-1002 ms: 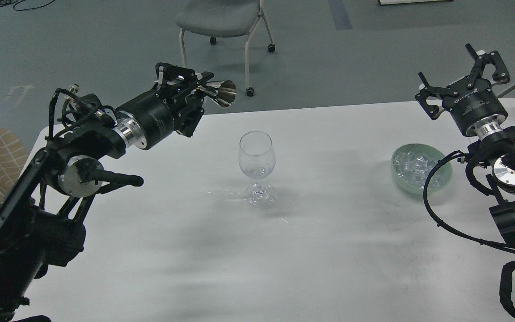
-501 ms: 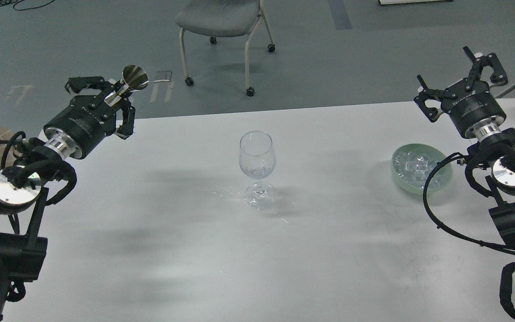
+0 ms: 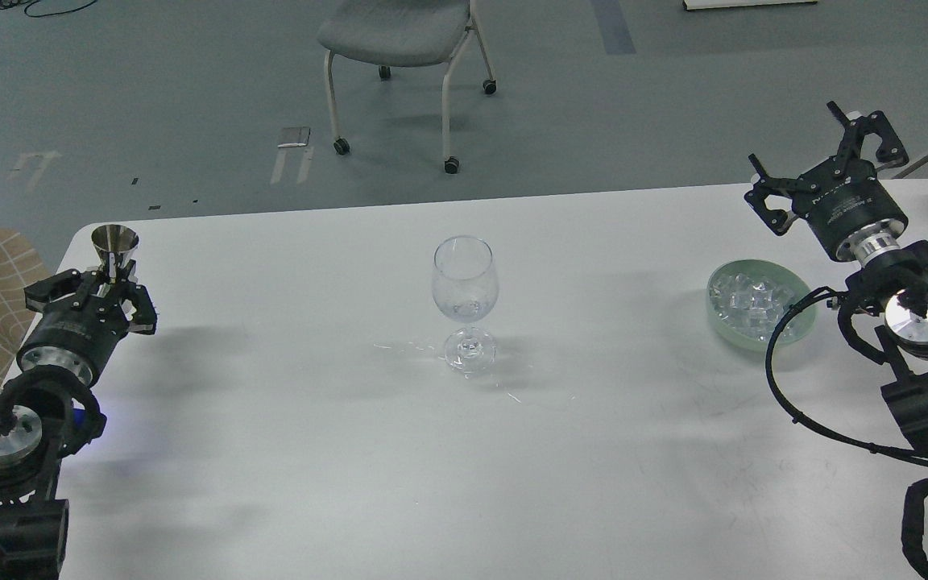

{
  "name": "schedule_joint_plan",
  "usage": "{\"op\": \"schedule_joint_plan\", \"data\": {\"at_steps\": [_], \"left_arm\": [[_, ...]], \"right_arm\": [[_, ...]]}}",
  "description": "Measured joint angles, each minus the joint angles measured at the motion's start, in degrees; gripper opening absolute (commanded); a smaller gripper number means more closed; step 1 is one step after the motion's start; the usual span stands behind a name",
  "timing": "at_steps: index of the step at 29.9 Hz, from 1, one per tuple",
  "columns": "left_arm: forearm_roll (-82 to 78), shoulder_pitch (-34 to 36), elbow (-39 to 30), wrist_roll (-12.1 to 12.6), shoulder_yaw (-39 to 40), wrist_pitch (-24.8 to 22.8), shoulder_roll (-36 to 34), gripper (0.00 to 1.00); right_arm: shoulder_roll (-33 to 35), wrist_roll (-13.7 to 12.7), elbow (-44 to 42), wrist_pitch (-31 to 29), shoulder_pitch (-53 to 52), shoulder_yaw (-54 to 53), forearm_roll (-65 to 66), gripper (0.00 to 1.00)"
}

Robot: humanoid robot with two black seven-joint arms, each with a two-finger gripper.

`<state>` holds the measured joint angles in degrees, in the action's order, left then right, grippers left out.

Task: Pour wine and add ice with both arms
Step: 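Carry the jigger back and set it down near its start spot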

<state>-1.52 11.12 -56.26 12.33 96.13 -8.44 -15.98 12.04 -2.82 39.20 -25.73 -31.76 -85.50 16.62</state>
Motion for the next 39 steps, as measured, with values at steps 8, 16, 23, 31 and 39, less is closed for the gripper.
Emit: {"op": "schedule_joint_plan", "data": {"at_steps": [8,16,23,31,39], "left_arm": [[0.12,3.32,8.25,-0.43,-0.33,-0.52,1.48,0.13],[0.12,3.88,9.22,-0.46,-0.37,-0.47,1.77,0.29],[0.01,4.07,8.48,-0.38,-0.5,-0.61,1.96,0.37],[0.02,4.15,8.48,-0.38,-0.5,-0.61,1.96,0.43],[0.02,4.34,8.46,-0.46,-0.54,-0.61,1.85,0.72]], "right_arm": [[-0.07,0.06,0.17,0.32,0.28,0.07,0.16,1.0],[0.06,0.09,0.17,0.5,0.81,0.0,0.23,1.0],[0.06,0.1,0.02,0.49,0.87,0.02,0.19,1.0],[-0.06,0.09,0.0,0.41,0.58,0.04,0.19,1.0],[-0.07,0.02,0.0,0.41,0.41,0.07,0.18,1.0]]}}
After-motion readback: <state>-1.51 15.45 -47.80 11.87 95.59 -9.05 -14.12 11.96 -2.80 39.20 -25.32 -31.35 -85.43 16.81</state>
